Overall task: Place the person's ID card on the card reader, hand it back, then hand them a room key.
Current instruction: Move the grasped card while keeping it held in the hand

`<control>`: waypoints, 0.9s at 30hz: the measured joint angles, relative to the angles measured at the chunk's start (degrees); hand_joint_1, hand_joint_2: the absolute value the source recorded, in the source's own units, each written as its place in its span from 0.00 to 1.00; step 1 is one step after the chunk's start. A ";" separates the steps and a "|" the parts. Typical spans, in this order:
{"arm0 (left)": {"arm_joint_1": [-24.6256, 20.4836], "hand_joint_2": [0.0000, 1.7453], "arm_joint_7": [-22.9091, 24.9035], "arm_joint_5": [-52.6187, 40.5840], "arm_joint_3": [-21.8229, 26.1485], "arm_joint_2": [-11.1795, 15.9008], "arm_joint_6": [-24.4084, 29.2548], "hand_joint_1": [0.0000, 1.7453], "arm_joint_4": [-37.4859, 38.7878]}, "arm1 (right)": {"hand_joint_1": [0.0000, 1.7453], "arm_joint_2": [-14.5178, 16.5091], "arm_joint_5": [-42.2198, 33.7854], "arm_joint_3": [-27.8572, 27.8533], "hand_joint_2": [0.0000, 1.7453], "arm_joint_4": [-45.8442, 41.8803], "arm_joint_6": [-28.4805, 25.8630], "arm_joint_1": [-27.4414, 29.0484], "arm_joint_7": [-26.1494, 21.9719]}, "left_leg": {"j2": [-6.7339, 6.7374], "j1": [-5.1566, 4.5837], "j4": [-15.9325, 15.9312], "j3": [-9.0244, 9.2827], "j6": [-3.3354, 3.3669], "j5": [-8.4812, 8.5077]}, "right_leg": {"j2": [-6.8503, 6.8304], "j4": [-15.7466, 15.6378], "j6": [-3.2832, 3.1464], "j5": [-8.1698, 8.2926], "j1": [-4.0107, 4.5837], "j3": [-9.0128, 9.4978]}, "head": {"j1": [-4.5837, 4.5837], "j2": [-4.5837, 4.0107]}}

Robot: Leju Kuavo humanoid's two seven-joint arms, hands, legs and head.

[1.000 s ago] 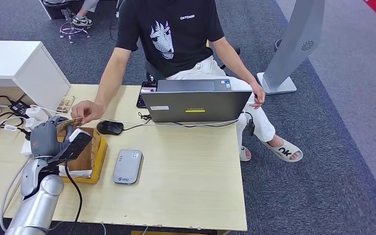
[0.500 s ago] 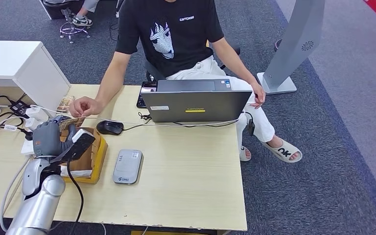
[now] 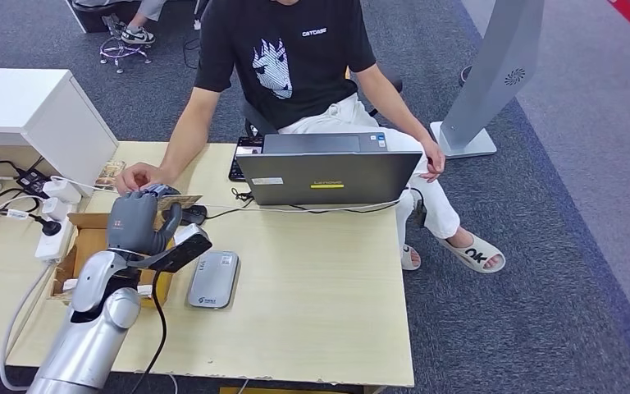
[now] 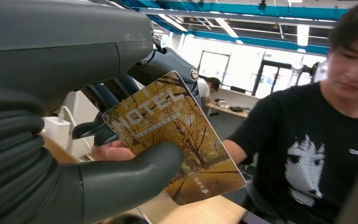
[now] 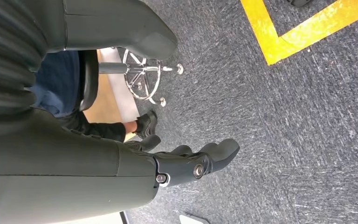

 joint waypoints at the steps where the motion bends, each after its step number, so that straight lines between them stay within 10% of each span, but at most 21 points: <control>1: -0.20 1.00 0.13 -0.05 -0.90 -0.08 -0.17 1.00 -0.19 | 0.00 0.02 0.04 -0.13 1.00 0.00 0.00 0.00 -0.05 | 0.01 0.00 0.00 0.00 0.00 0.00 | 0.00 0.00 0.00 0.00 0.00 0.00 | -0.01 0.00; 19: -0.74 1.00 0.19 -0.39 -4.37 -0.32 -0.79 1.00 -1.02 | 0.00 0.09 0.09 -1.08 1.00 0.00 -0.04 0.01 -0.18 | 0.00 0.01 -0.01 0.00 0.00 0.00 | 0.00 0.00 -0.01 0.00 0.01 -0.02 | -0.01 0.00; 27: -6.24 1.00 6.20 1.69 -13.58 3.15 -15.79 1.00 3.03 | 0.00 0.63 0.84 -4.29 1.00 0.00 -0.37 0.02 0.21 | 0.00 0.02 -0.01 0.00 -0.01 0.01 | 0.01 0.01 0.00 0.00 0.02 -0.02 | -0.01 0.00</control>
